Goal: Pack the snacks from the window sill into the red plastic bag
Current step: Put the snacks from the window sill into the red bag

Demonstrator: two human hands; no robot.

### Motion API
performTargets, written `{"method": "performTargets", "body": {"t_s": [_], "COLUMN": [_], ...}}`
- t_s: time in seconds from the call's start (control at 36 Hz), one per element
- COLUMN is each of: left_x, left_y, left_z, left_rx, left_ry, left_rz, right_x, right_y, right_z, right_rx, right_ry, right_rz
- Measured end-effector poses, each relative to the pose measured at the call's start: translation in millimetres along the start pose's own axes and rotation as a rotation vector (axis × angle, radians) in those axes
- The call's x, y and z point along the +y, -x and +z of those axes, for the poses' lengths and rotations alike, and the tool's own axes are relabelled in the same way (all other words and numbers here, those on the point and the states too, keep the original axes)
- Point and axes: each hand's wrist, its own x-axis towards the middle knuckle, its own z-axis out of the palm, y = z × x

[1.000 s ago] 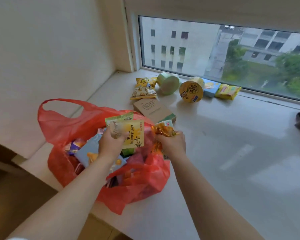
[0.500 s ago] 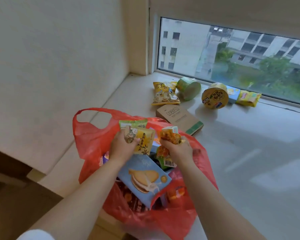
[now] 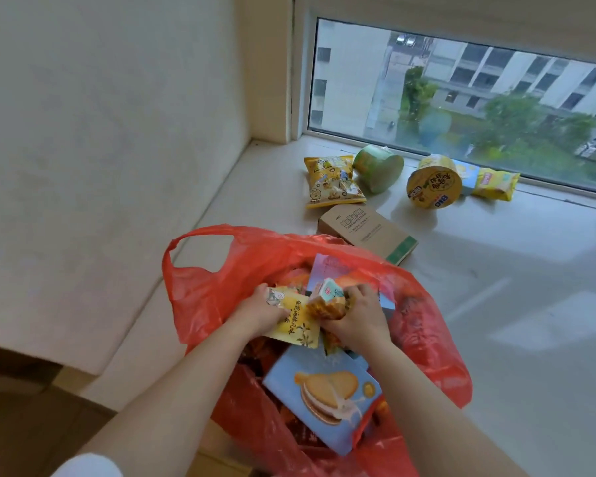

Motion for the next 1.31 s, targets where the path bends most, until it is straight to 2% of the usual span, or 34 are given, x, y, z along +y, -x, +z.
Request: {"method": "performTargets", "body": {"t_s": [0.11, 0.22, 0.42, 0.53, 0.64, 0.75, 0.81, 0.92, 1.14, 1.31], "left_x": [-3, -3, 8, 27, 51, 73, 87, 118, 175, 204], "left_y": [0, 2, 4, 14, 20, 16, 12, 1, -59, -120], "left_z": [0, 4, -2, -2, 1, -2, -7, -18, -35, -40], "left_rx": [0.056, 0.113, 0.072, 0.213, 0.342, 0.44, 0.474, 0.492, 0.445, 0.367], "left_ry": [-0.13, -0.263, -0.418, -0.626, -0.756, -0.735, -0.689, -0.637, -0.615, -0.703], "left_rz": [0.042, 0.069, 0.116, 0.201, 0.361, 0.482, 0.534, 0.601, 0.578, 0.503], "right_x": [2, 3, 10, 11, 10, 9, 10, 11, 18, 39], "right_y": [3, 4, 6, 1, -3, -10, -20, -50, -112, -176], "right_z": [8, 13, 15, 11, 6, -6, -15, -38, -74, -77], "right_rx": [-0.063, -0.009, -0.026, -0.021, 0.046, 0.155, 0.193, 0.233, 0.237, 0.134], "right_ry": [0.16, 0.212, 0.405, 0.367, 0.209, -0.066, -0.119, -0.102, -0.037, 0.05], "right_rz": [-0.064, -0.074, -0.128, -0.172, -0.202, -0.155, -0.125, -0.073, 0.049, 0.168]}}
